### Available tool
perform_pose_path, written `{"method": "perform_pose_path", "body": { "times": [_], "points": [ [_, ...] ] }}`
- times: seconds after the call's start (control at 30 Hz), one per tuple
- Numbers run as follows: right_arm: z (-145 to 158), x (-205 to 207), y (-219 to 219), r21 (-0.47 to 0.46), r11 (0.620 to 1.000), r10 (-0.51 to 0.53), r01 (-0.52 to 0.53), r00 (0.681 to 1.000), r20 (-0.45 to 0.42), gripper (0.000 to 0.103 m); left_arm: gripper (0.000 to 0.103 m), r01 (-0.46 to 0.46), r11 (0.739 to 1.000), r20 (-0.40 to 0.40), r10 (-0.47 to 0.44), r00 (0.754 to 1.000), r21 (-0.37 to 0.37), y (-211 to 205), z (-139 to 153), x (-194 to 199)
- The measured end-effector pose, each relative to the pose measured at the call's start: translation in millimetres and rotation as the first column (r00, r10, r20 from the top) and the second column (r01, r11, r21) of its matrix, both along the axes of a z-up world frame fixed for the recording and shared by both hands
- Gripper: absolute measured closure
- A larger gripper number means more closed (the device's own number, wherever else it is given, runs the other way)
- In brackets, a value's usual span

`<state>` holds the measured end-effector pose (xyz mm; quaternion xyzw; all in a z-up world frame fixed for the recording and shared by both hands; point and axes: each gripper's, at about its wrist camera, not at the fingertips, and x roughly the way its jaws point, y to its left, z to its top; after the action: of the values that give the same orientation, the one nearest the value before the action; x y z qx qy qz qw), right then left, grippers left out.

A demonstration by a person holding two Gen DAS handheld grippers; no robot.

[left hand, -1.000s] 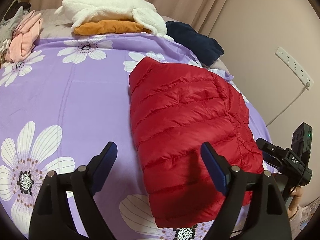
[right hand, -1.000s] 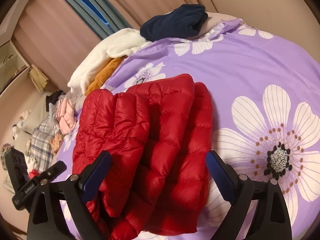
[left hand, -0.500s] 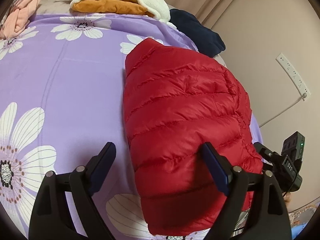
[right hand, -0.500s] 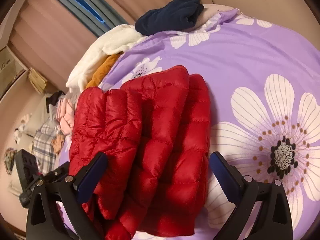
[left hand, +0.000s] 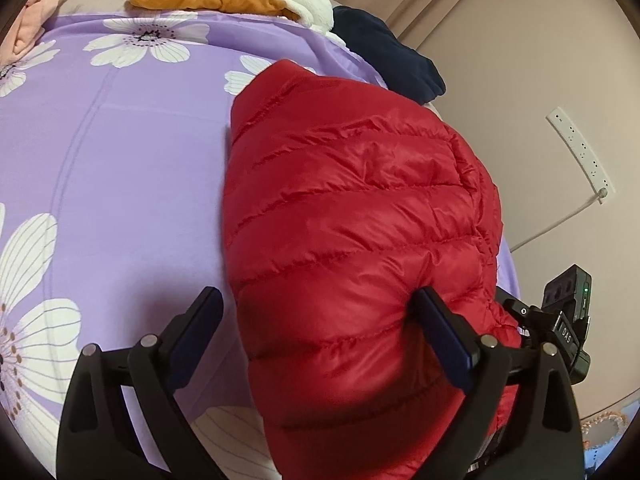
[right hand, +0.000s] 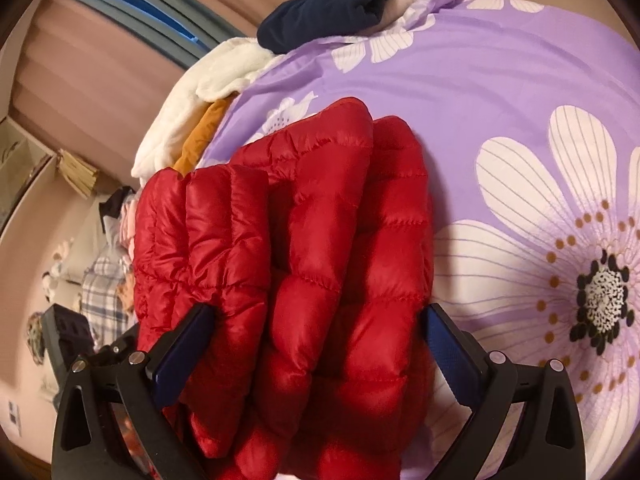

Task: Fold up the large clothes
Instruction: 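Close both tools on the sides of the folded jacket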

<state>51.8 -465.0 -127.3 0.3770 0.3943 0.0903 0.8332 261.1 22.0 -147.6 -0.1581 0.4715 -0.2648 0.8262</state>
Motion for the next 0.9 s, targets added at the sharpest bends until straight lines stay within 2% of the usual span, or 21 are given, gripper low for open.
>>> {"method": "perform_pose_path", "body": {
  "times": [0.53,0.73,0.9],
  "points": [
    [-17.1,9.7,-5.7,0.11,0.994,0.01,-0.009,1.0,-0.008,0.001,0.0,0.037,0.998,-0.041,-0.04,0.998,-0.06,-13.4,-14.2,15.6],
    [-24.9,12.0,-5.1,0.164,0.986,0.013,-0.013,1.0,0.003,0.001,0.0,0.05,0.997,-0.041,-0.053,0.998,-0.057,-19.3,-16.1,17.5],
    [-27.8,12.7,-2.3,0.162,0.986,0.023,-0.026,1.0,0.021,0.001,0.0,0.055,0.998,-0.029,-0.056,0.998,-0.039,-23.8,-15.5,17.2]
  ]
}}
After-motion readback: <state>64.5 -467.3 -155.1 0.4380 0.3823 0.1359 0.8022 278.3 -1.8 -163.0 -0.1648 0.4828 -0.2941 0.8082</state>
